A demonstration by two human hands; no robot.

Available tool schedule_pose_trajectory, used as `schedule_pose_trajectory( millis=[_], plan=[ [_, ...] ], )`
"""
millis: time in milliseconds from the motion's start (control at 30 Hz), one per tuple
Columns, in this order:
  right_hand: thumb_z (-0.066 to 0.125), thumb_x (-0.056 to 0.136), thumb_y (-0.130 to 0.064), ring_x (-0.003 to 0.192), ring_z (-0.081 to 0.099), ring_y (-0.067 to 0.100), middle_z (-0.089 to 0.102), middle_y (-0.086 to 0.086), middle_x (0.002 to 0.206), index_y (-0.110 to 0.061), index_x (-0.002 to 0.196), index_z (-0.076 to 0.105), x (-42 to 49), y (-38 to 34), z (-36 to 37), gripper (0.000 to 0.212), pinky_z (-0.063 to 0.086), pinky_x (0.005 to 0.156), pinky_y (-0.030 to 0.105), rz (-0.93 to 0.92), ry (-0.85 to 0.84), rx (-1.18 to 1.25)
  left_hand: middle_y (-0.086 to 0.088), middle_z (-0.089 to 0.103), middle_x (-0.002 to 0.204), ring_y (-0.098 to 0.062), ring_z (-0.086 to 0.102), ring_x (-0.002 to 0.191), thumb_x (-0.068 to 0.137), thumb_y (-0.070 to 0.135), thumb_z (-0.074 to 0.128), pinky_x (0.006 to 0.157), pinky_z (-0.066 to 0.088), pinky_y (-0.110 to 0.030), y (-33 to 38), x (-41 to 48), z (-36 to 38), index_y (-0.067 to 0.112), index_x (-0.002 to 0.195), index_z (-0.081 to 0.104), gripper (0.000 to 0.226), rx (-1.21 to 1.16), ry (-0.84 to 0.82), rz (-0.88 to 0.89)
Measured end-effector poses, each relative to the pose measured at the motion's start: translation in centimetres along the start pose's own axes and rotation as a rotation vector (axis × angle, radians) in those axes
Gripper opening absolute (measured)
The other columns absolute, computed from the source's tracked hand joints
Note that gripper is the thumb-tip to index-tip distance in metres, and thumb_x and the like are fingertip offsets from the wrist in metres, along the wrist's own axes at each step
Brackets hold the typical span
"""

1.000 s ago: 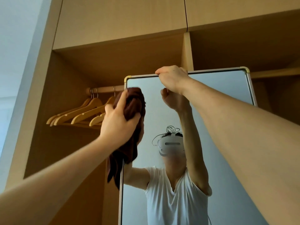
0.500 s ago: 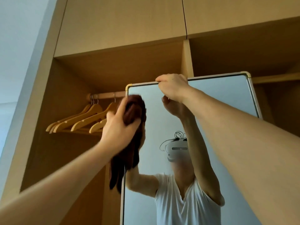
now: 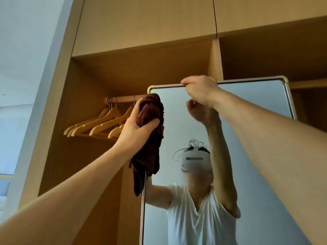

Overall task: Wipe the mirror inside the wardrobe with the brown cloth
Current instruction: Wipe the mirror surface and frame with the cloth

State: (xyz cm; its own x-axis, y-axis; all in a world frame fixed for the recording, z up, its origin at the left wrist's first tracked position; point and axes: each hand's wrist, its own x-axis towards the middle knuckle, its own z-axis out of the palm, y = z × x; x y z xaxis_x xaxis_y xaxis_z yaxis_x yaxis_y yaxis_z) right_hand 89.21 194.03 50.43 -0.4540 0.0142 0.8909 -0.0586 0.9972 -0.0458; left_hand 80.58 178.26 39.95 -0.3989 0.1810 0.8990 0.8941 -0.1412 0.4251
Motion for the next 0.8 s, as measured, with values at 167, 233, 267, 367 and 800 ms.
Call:
schedule_pose_trajectory(
  millis=[167, 233, 267, 367, 800],
  plan=[
    [0.029, 0.097, -0.012, 0.136, 0.028, 0.028, 0.040, 0.004, 0.147, -0.021, 0.137, 0.048, -0.6, -0.5, -0.2, 0.045, 0.018, 0.110, 0.033, -0.001, -0.001, -0.059, 0.006, 0.062, 0.102, 0.002, 0.066, 0.080, 0.090, 0.004, 0.058, 0.058, 0.051, -0.012, -2.8, -6.5, 0.4, 0.052, 0.121, 0.037, 0.060, -0.053, -0.095, -0.014],
    [0.029, 0.098, -0.015, 0.137, 0.027, 0.029, 0.037, 0.005, 0.149, -0.020, 0.140, 0.043, -0.5, -0.4, 0.2, 0.045, 0.017, 0.111, 0.034, -0.006, -0.015, -0.127, 0.006, 0.061, 0.105, 0.005, 0.064, 0.084, 0.089, 0.002, 0.059, 0.060, 0.049, -0.009, -4.0, -8.3, 0.5, 0.043, 0.130, 0.035, 0.063, -0.046, -0.131, -0.069],
    [0.028, 0.099, -0.016, 0.137, 0.027, 0.029, 0.036, 0.006, 0.149, -0.018, 0.141, 0.041, -0.3, -0.3, 0.5, 0.045, 0.016, 0.111, 0.035, -0.009, -0.026, -0.167, 0.007, 0.061, 0.106, 0.007, 0.063, 0.086, 0.089, 0.002, 0.060, 0.062, 0.048, -0.007, -4.3, -9.0, 0.6, 0.041, 0.131, 0.034, 0.063, -0.038, -0.134, -0.090],
    [0.033, 0.097, -0.011, 0.134, 0.031, 0.027, 0.040, 0.009, 0.145, -0.009, 0.136, 0.044, -0.8, -1.1, 1.6, 0.040, 0.019, 0.109, 0.036, -0.119, -0.039, -0.260, 0.009, 0.059, 0.110, 0.008, 0.060, 0.092, 0.087, 0.003, 0.062, 0.065, 0.047, -0.006, -4.9, -10.0, 0.7, 0.040, 0.130, 0.036, 0.062, -0.030, -0.118, -0.102],
    [0.060, 0.089, -0.019, 0.120, 0.040, 0.030, 0.052, 0.013, 0.122, -0.009, 0.117, 0.058, -8.8, -8.4, 8.9, 0.030, 0.030, 0.103, 0.048, -0.582, -0.345, -0.945, 0.000, 0.064, 0.108, -0.008, 0.066, 0.092, 0.084, 0.002, 0.064, 0.069, 0.053, -0.017, -5.6, -15.1, 0.6, 0.043, 0.118, 0.047, 0.056, -0.155, 0.007, -0.256]
  ],
)
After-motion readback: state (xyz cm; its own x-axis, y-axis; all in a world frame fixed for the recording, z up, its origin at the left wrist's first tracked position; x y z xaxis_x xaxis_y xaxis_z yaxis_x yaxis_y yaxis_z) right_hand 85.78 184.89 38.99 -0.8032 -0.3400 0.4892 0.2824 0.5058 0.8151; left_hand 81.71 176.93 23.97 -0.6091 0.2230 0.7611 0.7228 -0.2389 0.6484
